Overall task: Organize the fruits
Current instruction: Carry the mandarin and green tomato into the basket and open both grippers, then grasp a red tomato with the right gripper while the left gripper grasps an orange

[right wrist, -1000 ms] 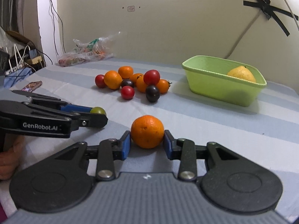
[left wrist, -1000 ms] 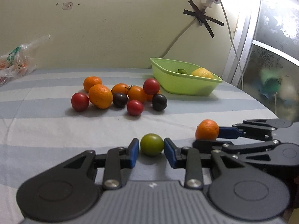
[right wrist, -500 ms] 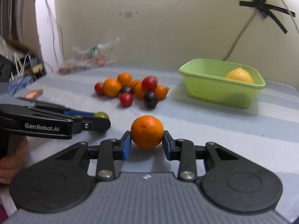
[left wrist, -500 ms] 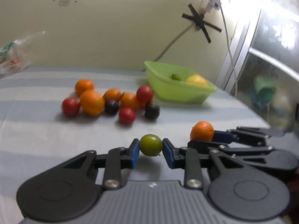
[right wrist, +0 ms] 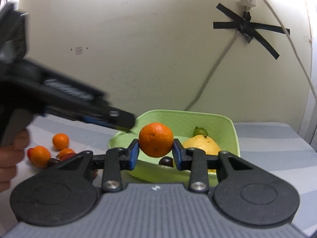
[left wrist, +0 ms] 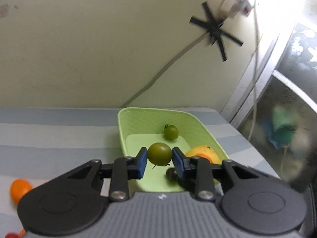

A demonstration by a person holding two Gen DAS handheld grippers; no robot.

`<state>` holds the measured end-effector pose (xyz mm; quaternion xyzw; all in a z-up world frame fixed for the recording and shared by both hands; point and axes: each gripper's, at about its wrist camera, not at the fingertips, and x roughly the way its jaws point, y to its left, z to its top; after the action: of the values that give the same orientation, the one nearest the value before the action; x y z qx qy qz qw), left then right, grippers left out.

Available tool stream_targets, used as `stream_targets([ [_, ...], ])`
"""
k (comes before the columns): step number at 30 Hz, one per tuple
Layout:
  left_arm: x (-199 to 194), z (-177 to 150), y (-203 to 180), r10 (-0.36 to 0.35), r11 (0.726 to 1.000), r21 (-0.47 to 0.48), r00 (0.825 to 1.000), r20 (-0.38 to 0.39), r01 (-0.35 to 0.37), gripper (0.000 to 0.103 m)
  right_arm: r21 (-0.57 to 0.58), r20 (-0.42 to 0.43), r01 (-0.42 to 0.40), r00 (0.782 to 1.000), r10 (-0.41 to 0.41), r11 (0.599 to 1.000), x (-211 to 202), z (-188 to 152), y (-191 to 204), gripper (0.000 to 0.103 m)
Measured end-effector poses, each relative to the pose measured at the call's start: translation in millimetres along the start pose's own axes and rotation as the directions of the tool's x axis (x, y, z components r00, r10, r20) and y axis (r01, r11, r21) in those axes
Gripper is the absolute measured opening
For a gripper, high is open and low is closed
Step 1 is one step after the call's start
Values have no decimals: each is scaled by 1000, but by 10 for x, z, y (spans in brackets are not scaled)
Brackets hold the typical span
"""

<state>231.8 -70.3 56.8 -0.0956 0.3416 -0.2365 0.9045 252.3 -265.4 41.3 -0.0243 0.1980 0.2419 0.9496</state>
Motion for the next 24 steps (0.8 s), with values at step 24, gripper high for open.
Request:
stream_targets([
  [24, -1710, -979, 1141, 332, 924, -263, 925, 187, -279, 48, 39, 113, -148, 983, 143, 988, -355, -119, 91, 50],
])
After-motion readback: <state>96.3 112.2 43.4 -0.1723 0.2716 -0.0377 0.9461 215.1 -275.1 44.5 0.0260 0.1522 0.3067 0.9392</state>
